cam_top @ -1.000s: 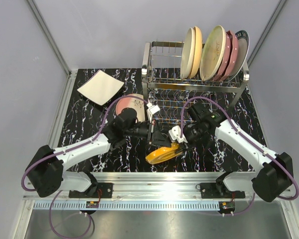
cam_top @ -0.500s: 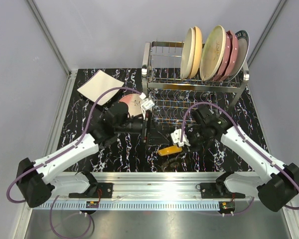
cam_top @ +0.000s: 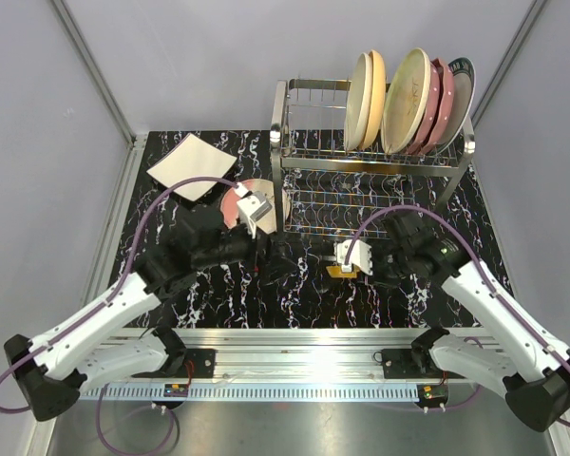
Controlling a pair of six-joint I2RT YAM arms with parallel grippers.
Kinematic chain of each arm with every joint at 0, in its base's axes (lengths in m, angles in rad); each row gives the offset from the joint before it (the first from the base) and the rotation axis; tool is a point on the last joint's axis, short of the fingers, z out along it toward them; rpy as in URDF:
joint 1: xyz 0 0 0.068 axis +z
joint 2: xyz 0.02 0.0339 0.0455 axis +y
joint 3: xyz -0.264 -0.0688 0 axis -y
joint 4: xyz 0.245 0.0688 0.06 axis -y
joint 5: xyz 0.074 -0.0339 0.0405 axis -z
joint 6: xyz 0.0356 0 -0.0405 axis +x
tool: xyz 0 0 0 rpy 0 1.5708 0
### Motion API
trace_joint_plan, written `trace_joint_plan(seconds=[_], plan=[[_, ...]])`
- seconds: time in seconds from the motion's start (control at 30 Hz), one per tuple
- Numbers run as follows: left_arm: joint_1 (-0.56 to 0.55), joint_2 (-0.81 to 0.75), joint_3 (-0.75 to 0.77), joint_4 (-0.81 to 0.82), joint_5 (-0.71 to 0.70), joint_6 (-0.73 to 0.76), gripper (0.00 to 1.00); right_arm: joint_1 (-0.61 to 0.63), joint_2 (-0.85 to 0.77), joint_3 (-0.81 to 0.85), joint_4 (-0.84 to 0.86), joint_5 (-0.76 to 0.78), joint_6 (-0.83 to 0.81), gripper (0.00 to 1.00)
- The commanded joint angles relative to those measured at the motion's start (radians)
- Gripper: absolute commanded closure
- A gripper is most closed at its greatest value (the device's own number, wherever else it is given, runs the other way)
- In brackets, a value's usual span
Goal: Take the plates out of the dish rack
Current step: Pass the plate from the left arm to the right
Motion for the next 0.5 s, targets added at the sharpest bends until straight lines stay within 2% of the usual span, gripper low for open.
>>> trace_joint_plan(seconds=[0.0,0.07,0.17,0.33,0.47], plan=[[0.001,-0.079,0.046,-0.046,-0.195,0.096,0.05,0.004,-0.077,0.011,0.026,0.152,0.091,1.0],[0.001,-0.097,0.043,-0.057,-0.273,0.117,0.01,0.005,-0.111,-0.003,-0.001,0.195,0.106,1.0],[0.0,-0.127,0.031,-0.075,-0.357,0.153,0.01,0.005,-0.151,-0.019,-0.063,0.305,0.111,1.0],[0.0,-0.157,0.0,-0.081,-0.411,0.182,0.01,-0.007,-0.243,-0.07,-0.13,0.399,0.109,1.0],[0.001,-0.173,-0.012,-0.084,-0.434,0.2,0.01,-0.055,-0.298,-0.157,-0.091,0.433,0.115,1.0]])
